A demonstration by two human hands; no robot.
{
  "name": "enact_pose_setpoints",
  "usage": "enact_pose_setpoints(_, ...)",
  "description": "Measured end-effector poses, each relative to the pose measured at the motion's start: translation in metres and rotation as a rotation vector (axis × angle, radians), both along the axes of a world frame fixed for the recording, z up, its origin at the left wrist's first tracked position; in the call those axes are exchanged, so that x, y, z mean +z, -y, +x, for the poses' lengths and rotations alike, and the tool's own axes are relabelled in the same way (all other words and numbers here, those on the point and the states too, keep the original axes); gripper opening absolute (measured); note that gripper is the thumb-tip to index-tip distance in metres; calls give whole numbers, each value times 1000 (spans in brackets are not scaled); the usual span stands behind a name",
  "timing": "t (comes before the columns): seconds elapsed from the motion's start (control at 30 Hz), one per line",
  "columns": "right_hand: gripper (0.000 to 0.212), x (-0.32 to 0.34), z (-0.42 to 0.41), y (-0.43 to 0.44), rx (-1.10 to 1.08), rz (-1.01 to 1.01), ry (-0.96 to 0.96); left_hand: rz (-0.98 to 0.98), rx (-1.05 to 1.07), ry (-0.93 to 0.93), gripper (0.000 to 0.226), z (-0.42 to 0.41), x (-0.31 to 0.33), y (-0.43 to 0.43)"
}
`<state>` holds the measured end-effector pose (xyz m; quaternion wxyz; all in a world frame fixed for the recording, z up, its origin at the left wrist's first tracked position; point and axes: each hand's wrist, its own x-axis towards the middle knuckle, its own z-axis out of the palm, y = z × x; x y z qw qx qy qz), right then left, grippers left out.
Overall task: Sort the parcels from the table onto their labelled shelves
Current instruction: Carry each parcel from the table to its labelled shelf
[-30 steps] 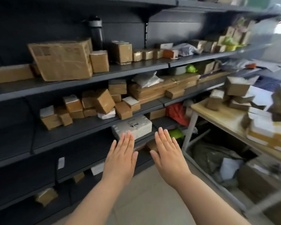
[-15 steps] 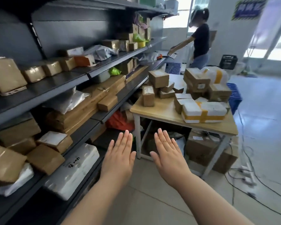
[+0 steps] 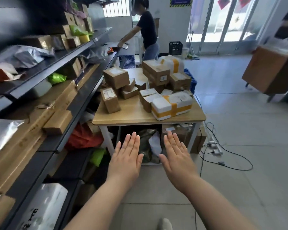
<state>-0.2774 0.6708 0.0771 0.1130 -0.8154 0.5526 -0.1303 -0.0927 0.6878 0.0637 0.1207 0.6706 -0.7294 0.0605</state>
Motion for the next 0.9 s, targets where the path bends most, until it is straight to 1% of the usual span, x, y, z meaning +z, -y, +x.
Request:
enact_pose_setpoints(0.07,72,-5,1,22,-19,20,5,32,-10,28,58,2,-6,21)
enact_pose_setpoints(0.13,73,-9,2,47,-28,50,31,56,-15,57,58,7,-13,45)
enact_pose_setpoints(0.2,78,-13,3,77,-21,67,29,86,0,55,58,11,-14,74)
enact_pose_setpoints(0.27,87,-14,2,112,-11,55,20,94,25,48,58,13,-11,105)
enact_pose_setpoints(0.3,87,-12,1,131,-7,51,14,90,35,43,59,13,-9,122)
enact_pose_setpoints(0.43,69,4,-6,207,22,58,5,144,62,-6,61,1,0,188)
enact_pose_setpoints(0.5,69,10,-9,243,42,65,-15,166,86,-20,72,-5,2,217)
enact_pose_setpoints(0.53,71,13,-10,259,50,65,-24,127,87,-26,79,-6,-3,230)
enact_pose_setpoints(0.57,70,13,-11,274,59,73,-33,149,102,-45,83,-8,-2,240)
enact_pose_setpoints(0.6,66,14,-10,286,68,89,-42,195,115,-56,82,-9,-1,249)
enact_pose_setpoints(0.67,62,13,-7,307,81,120,-52,227,115,-37,75,-9,-1,267)
enact_pose_setpoints(0.9,61,3,28,373,134,159,-29,225,167,-65,72,29,-4,337)
